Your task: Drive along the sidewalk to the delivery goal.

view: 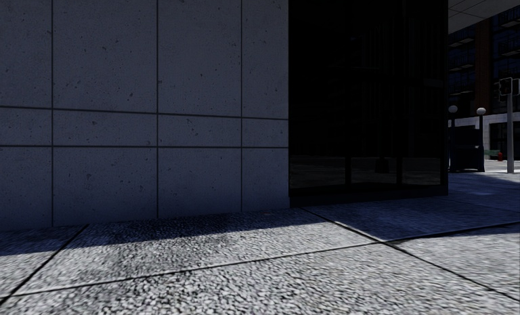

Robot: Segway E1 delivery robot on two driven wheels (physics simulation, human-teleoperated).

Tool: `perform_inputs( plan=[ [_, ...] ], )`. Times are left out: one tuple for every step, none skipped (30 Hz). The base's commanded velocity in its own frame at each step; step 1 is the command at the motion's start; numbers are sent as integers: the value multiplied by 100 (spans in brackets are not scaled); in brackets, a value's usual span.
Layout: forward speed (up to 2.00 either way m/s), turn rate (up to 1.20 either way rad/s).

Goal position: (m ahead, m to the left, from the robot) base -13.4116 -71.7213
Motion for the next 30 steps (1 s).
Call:
perform_inputs(
  plan=[
    [0, 0],
    [0, 0],
    [0, 0],
    [0, 0],
    [0, 0],
    [0, 0],
    [0, 12],
    [0, 12],
    [0, 23],
    [0, 39],
    [0, 60],
    [0, 60],
    [0, 81],
    [0, 96],
    [0, 101],
    [0, 102],
    [0, 102],
    [0, 102],
    [0, 102],
    [0, 102],
    [0, 102],
    [0, 102],
    [0, 102],
    [0, 102],
    [0, 102],
    [0, 102],
    [0, 102],
    [0, 102],
    [0, 102],
    [0, 102]
  ],
)
